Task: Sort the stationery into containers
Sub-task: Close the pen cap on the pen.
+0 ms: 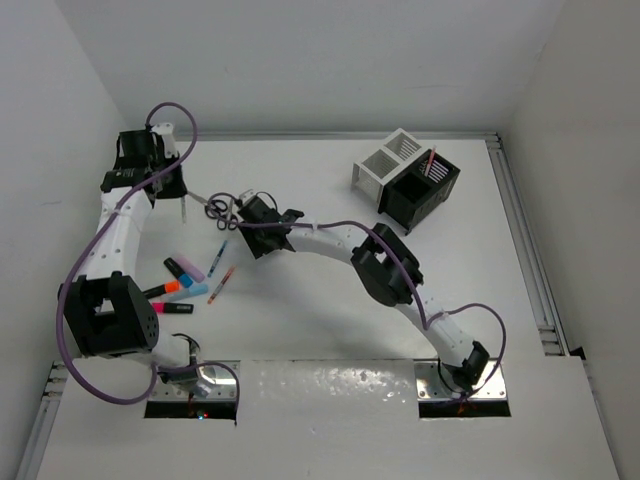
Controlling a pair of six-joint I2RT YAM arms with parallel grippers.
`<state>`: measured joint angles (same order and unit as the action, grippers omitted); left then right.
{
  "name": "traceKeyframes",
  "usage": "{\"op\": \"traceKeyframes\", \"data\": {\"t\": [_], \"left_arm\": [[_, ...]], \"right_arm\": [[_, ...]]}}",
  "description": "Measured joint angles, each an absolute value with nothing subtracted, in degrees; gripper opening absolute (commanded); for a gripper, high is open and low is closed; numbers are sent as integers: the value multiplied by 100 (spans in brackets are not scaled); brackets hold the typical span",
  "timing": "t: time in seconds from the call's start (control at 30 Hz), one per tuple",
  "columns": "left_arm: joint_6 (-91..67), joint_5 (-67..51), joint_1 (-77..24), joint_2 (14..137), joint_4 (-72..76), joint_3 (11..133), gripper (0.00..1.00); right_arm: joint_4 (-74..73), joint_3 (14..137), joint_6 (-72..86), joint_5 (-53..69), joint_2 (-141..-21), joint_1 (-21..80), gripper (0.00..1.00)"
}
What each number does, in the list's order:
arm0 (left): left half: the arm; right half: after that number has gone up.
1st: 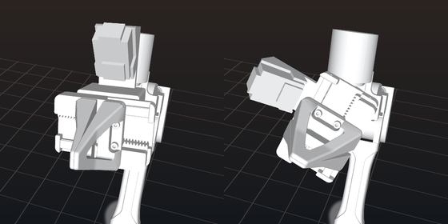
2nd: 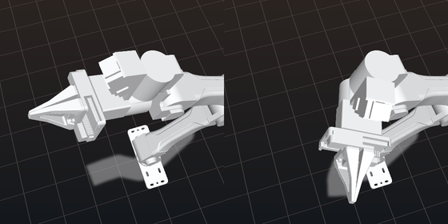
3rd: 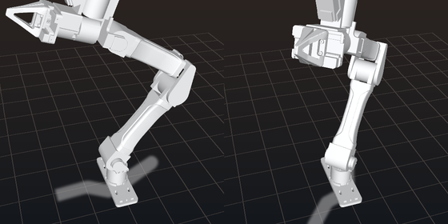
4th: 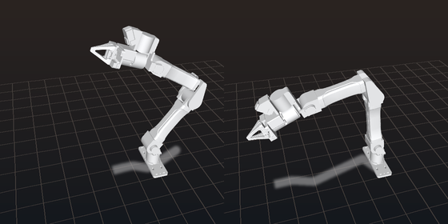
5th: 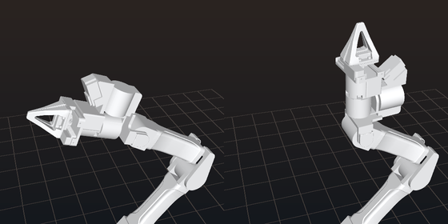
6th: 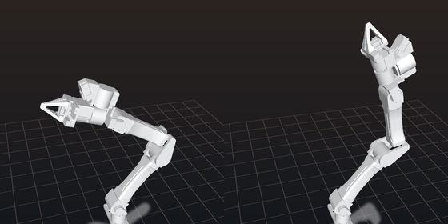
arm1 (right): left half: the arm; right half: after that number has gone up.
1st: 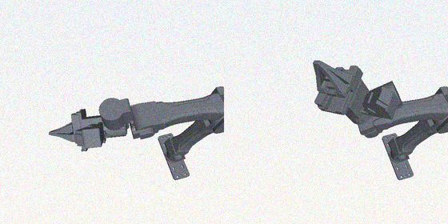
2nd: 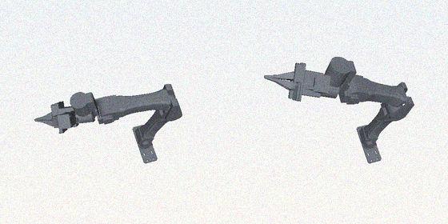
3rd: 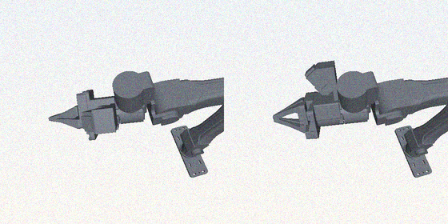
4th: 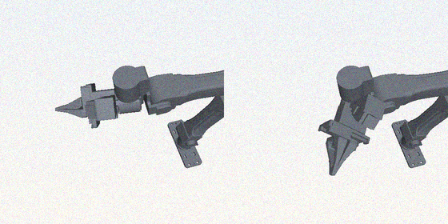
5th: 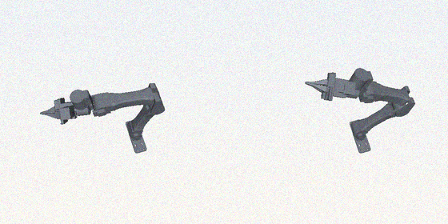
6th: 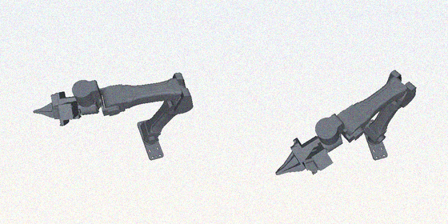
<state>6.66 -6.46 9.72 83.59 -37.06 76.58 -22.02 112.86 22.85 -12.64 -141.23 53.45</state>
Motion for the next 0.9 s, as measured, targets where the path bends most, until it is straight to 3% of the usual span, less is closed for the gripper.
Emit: {"op": "traceKeyframes", "data": {"t": [0.4, 0.57, 0.8, 0.9], "left_arm": [[587, -792, 972, 8281, -3706, 7658, 0], [567, -860, 974, 8272, -3710, 7660, 0], [572, -910, 976, 8272, -3752, 7738, 0], [569, -939, 976, 8270, -3752, 7780, 0]], "right_arm": [[-2244, 11260, 2434, -1546, -14140, 5638, 24], [-2226, 11249, 2523, -1544, -14140, 5640, 23], [-2043, 10925, 2508, -1472, -13974, 5640, 0], [-1990, 10853, 2484, -1396, -13935, 5636, 0]]}}
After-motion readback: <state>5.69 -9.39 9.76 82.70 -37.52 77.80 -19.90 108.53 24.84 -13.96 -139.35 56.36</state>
